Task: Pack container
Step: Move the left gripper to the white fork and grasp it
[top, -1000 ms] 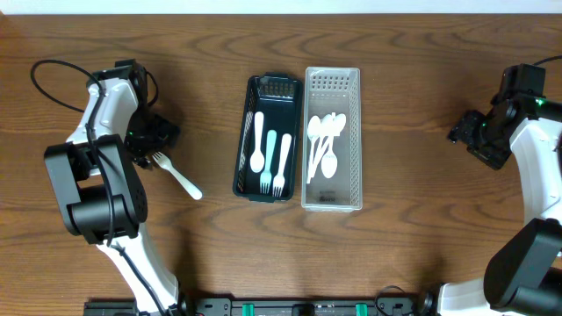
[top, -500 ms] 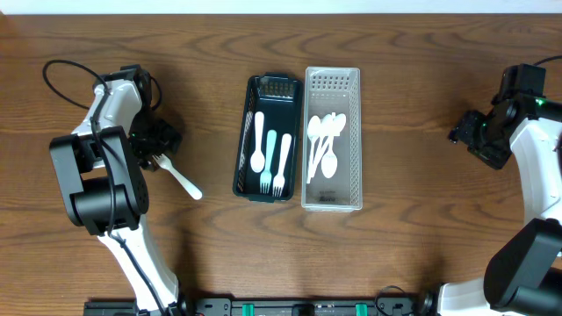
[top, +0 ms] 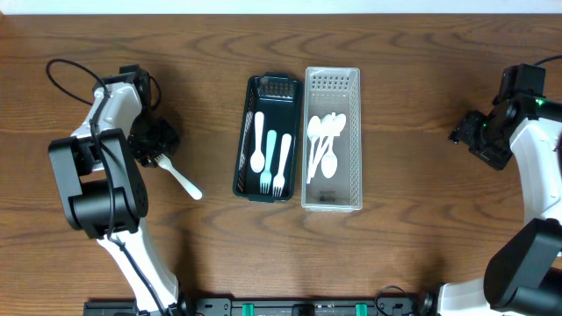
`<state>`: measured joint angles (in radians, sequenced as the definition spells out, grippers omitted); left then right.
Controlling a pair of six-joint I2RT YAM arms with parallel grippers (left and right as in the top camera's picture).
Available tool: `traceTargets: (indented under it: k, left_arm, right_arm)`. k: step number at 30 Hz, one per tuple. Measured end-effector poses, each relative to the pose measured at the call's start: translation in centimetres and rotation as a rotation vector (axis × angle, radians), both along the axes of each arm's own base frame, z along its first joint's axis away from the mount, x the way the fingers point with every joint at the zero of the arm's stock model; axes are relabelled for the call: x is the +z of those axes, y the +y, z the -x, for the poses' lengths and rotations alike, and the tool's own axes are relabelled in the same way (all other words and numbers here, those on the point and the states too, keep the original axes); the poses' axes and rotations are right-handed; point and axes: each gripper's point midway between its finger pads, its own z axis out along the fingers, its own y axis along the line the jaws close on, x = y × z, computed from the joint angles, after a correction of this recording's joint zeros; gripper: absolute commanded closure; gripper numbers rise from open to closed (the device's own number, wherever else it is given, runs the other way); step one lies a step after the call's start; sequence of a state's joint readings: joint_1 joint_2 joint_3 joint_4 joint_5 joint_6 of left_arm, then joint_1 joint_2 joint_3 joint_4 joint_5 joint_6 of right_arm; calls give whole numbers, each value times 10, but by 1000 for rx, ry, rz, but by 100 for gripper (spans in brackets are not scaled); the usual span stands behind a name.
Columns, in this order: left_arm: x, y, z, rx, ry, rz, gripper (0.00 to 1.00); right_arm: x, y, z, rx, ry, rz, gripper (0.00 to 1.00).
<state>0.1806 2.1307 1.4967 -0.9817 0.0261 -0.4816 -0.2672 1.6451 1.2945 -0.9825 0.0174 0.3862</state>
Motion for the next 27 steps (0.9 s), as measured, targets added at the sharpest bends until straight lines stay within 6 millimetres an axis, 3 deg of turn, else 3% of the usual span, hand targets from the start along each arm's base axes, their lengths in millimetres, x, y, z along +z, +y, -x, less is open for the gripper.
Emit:
traceTargets:
  k: [3,11,20,27]
  left_arm:
    - [-1,-1,-1,-18,-17,7,50]
    - [-2,-7,-2,-32,-34,42,69]
    - [-2,-19,-1,-25,-34,113,71]
    - [0,-34,13,-49,18,196,75]
  right_arm:
    - [0,0,0,0,1,1,28]
    - [0,0,0,0,0,2,26]
    - [0,0,0,0,-1,2,25]
    - [0,0,0,0,0,2,25]
